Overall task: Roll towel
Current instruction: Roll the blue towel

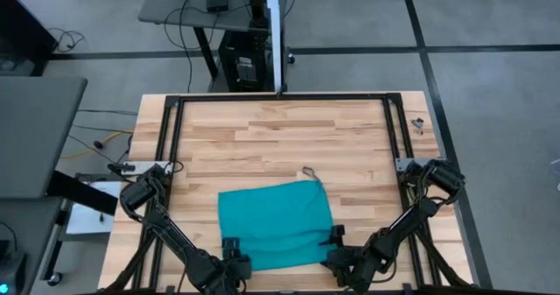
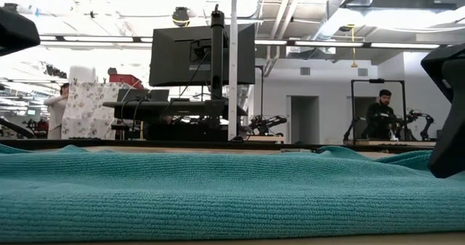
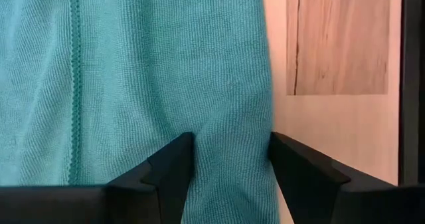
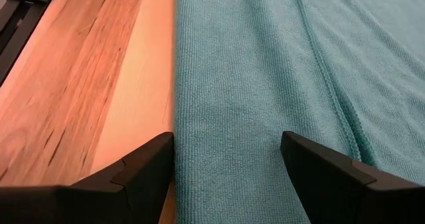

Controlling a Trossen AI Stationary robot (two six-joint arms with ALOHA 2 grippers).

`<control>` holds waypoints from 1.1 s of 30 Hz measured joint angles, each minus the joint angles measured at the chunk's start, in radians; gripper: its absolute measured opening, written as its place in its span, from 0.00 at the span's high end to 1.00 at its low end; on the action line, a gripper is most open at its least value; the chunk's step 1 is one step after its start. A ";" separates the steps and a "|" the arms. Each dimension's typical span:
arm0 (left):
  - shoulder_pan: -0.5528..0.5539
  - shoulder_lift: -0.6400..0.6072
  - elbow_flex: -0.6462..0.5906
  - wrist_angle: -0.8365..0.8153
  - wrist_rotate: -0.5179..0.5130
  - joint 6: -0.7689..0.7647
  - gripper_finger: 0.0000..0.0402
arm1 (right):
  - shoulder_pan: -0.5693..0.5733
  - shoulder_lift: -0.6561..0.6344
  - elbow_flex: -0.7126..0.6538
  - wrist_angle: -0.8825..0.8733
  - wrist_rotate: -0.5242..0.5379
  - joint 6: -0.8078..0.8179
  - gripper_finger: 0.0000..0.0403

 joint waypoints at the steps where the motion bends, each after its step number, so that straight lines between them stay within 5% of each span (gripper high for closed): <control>1: 0.000 0.000 -0.002 0.000 0.000 -0.013 0.54 | -0.001 0.000 0.001 -0.006 -0.002 0.000 0.33; 27: 0.000 0.002 -0.007 0.003 0.006 -0.072 0.54 | 0.018 -0.002 -0.001 -0.009 -0.118 0.140 0.33; 33: 0.000 0.003 -0.007 0.002 0.007 -0.079 0.54 | 0.018 -0.003 0.000 0.000 -0.169 0.164 0.45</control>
